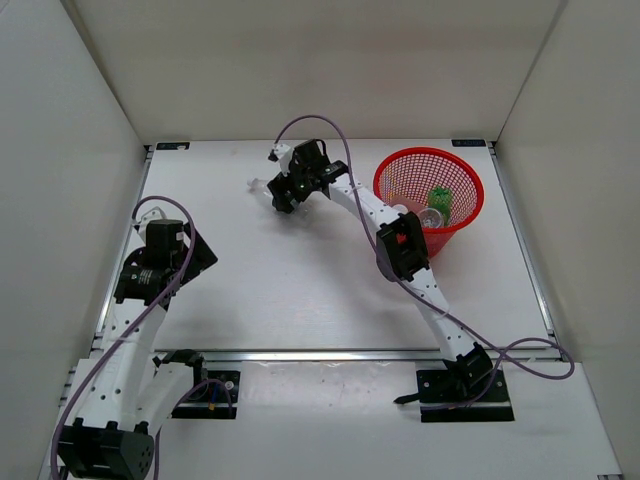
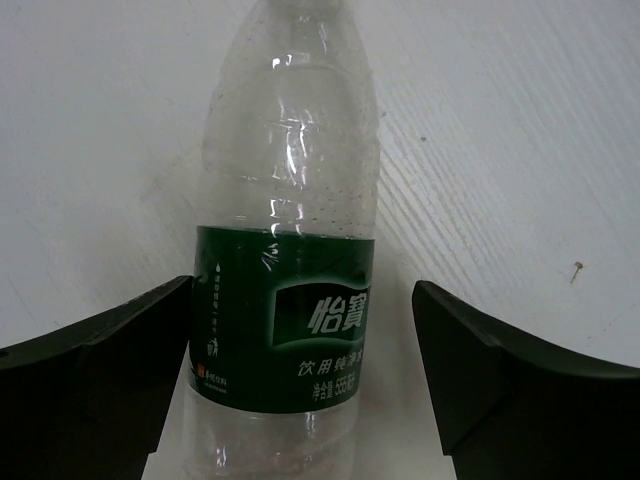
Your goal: Put the plastic bottles in the bin
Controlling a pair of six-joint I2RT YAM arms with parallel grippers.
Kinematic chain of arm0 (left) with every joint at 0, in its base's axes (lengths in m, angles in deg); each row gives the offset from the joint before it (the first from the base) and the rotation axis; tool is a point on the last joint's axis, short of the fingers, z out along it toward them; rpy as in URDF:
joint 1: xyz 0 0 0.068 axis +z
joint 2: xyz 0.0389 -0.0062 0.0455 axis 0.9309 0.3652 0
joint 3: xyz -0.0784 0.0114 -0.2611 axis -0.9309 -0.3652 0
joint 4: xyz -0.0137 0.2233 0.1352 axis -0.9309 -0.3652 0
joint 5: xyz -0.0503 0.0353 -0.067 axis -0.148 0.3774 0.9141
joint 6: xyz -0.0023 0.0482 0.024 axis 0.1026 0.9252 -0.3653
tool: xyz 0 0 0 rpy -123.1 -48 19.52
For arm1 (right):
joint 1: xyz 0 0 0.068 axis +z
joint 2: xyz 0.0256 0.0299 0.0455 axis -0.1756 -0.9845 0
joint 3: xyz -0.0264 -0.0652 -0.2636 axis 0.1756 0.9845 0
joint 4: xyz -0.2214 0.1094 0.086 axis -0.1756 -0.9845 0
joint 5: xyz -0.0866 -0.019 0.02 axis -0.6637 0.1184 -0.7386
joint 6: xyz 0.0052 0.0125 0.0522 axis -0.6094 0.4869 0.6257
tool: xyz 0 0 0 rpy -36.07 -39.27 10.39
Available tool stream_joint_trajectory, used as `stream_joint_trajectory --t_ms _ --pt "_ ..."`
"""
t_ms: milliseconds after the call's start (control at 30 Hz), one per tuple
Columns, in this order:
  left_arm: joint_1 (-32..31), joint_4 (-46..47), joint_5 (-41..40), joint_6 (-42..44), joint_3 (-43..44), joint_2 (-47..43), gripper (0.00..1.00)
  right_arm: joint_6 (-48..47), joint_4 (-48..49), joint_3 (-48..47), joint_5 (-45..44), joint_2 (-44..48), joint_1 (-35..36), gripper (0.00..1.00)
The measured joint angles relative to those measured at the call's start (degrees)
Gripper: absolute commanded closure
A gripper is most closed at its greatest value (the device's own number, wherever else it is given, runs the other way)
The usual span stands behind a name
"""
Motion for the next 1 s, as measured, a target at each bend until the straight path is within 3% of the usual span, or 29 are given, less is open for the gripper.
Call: stream_joint_trajectory --t_ms 433,567,633,933,1000 --pt "-1.0 -0.5 -2.1 1.5 0.0 -1.7 0.01 -1.2 -4.4 -0.2 -5.7 -0.1 2.2 0.07" --pt "-1.2 -0.8 -2.9 1.8 0.5 -1.8 0.01 -0.5 -5.0 -0.9 -5.6 -0.5 2.3 0.28" --pt "-1.5 -0.9 -3.3 2.0 0.9 -1.8 0.01 0.2 -5.1 -1.3 -4.7 -0.8 2.3 0.34" --pt "-1.6 -1.2 -5.6 3.0 4.1 -2.1 0.02 2.9 -7.3 -9.5 1.4 -0.9 1.7 0.53" --pt "-1.7 -0.9 -5.6 3.0 5.0 -1.7 0.02 4.6 -5.9 -11.2 4.7 0.6 1.1 0.54"
